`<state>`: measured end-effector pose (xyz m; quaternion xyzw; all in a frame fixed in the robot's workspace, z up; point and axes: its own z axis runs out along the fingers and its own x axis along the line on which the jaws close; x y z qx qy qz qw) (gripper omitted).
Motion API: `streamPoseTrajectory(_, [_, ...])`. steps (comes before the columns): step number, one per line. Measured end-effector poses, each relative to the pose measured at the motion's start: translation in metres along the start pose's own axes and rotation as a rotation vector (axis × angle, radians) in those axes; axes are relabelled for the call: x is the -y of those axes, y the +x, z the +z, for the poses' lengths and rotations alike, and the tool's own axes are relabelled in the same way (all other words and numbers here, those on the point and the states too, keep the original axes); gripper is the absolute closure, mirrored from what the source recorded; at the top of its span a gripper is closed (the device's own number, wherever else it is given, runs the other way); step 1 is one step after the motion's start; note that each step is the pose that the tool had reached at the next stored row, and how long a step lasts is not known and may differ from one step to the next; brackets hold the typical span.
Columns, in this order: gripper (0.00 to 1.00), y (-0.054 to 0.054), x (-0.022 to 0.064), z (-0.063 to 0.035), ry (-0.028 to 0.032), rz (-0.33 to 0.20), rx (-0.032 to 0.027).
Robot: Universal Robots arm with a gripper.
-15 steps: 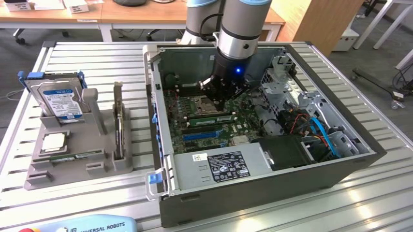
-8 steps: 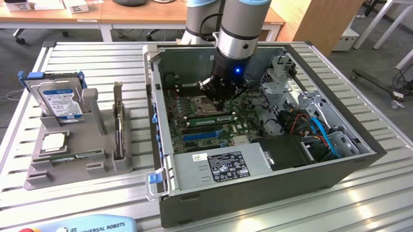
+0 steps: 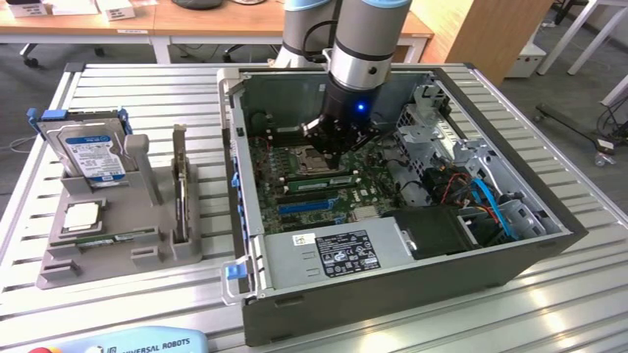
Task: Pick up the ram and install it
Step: 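Press down the ram until it locks into place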
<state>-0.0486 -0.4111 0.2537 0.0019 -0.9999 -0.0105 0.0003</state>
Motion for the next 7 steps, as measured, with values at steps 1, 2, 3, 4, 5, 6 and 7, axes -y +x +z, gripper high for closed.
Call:
streamPoseTrajectory(1, [0.90, 0.0002, 0.0000, 0.0000, -0.0001, 0.000, 0.0000])
streamPoseTrajectory(2, [0.90, 0.0003, 0.0000, 0.0000, 0.0000, -0.001, -0.0001])
streamPoseTrajectory(3, [0.90, 0.0005, 0.0000, 0.0000, 0.0000, -0.001, -0.0001])
streamPoseTrajectory(4, [0.90, 0.0005, 0.0000, 0.0000, 0.0000, -0.002, -0.0001])
streamPoseTrajectory(5, [0.90, 0.0005, 0.0000, 0.0000, 0.0001, -0.002, -0.0001])
streamPoseTrajectory(6, [0.90, 0.0005, 0.0000, 0.0000, 0.0000, -0.002, -0.0001])
streamPoseTrajectory(7, [0.90, 0.0005, 0.0000, 0.0000, 0.0001, -0.002, -0.0001])
